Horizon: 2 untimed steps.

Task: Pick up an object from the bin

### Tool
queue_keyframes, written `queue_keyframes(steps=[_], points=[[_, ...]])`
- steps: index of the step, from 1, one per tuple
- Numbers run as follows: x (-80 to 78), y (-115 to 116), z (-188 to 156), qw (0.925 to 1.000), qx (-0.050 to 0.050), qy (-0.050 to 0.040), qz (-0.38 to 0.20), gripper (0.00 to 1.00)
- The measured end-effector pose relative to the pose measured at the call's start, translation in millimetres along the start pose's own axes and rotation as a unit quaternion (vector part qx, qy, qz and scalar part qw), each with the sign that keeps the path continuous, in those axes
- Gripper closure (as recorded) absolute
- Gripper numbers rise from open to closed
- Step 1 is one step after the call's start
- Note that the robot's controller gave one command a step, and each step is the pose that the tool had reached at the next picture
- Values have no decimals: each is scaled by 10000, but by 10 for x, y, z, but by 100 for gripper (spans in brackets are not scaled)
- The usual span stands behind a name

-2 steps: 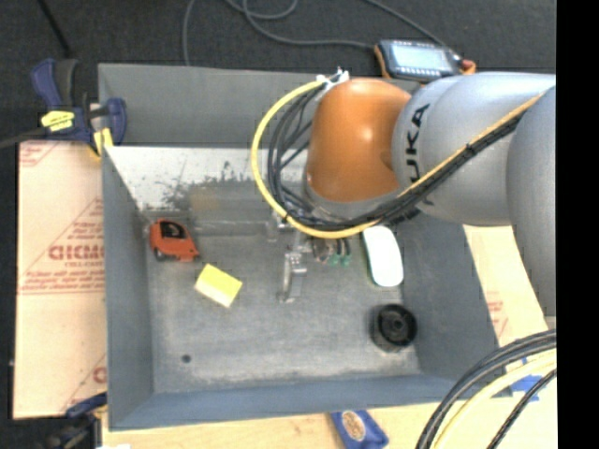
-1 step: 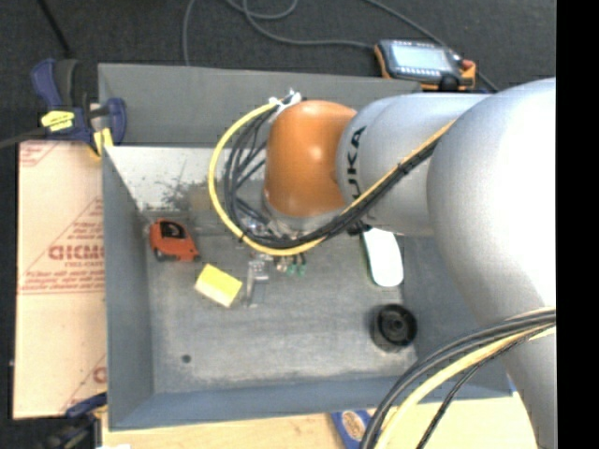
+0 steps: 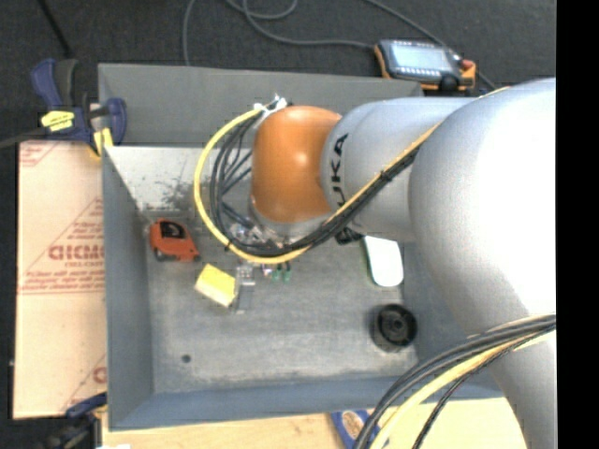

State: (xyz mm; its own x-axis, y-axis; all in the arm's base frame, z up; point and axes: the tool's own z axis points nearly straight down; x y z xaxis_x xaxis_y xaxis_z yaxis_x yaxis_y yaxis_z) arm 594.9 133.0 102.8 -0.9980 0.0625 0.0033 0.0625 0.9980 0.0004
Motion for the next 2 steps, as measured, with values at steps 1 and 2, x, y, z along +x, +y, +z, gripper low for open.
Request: queue_keyframes(steps=[1, 2], points=[[-29, 108, -123, 10000, -10, -40, 51, 0], [35, 167, 314, 9997, -9, -30, 233, 0]])
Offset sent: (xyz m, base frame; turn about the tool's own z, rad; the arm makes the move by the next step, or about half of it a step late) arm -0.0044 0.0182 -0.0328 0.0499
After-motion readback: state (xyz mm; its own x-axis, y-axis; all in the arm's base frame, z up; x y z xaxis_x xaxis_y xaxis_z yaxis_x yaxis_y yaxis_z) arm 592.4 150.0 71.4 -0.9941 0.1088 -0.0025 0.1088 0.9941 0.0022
